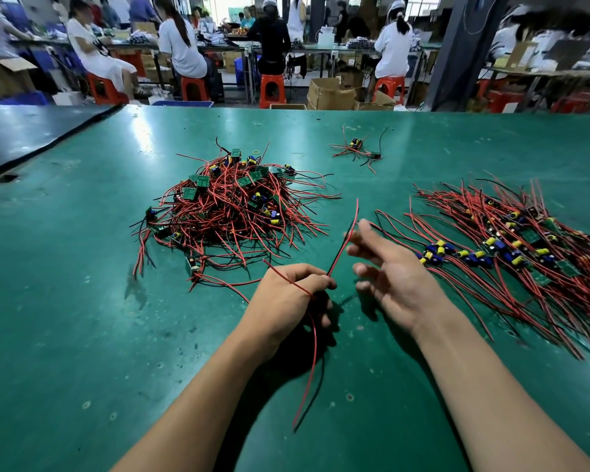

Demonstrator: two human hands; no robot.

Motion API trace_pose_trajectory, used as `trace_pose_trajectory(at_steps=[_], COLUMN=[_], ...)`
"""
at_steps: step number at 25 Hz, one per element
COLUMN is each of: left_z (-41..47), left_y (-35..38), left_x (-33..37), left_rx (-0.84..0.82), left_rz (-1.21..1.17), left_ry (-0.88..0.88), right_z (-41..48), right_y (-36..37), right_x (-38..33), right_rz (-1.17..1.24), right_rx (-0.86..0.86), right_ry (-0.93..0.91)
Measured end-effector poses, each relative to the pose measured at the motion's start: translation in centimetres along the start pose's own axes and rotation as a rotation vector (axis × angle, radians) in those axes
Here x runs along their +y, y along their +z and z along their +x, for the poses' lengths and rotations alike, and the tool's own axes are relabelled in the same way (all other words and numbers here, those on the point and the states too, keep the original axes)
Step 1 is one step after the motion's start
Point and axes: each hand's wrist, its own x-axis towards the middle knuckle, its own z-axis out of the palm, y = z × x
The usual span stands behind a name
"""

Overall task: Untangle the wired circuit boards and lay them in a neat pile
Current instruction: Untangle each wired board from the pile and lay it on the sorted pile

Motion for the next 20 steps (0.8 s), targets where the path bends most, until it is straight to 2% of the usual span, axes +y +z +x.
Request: trace_pose_trajectory(at_steps=[3, 5, 14, 20], left_z=[-0.1, -0.1, -0.1, -0.3], left_y=[0.1, 0.0, -0.7, -0.7], left_x=[0.1, 0.1, 0.2, 0.4], left_rx=[0.004, -0.005, -0.125, -0.185], left_rz=[-0.042, -0.083, -0.048, -0.001], left_ry=[-0.001, -0.014, -0.051, -0.054], right_z=[-0.7, -0.8, 0.9, 1.4], right_y=[0.7, 0.9, 0.5, -0.1], right_x=[1.2, 1.5, 1.8, 1.3], right_rz=[-0.178, -0.209, -0.045, 0.071], right_rx=[-0.167, -0.191, 0.127, 0.273], right_ry=[0.022, 0.028, -0.145, -0.252])
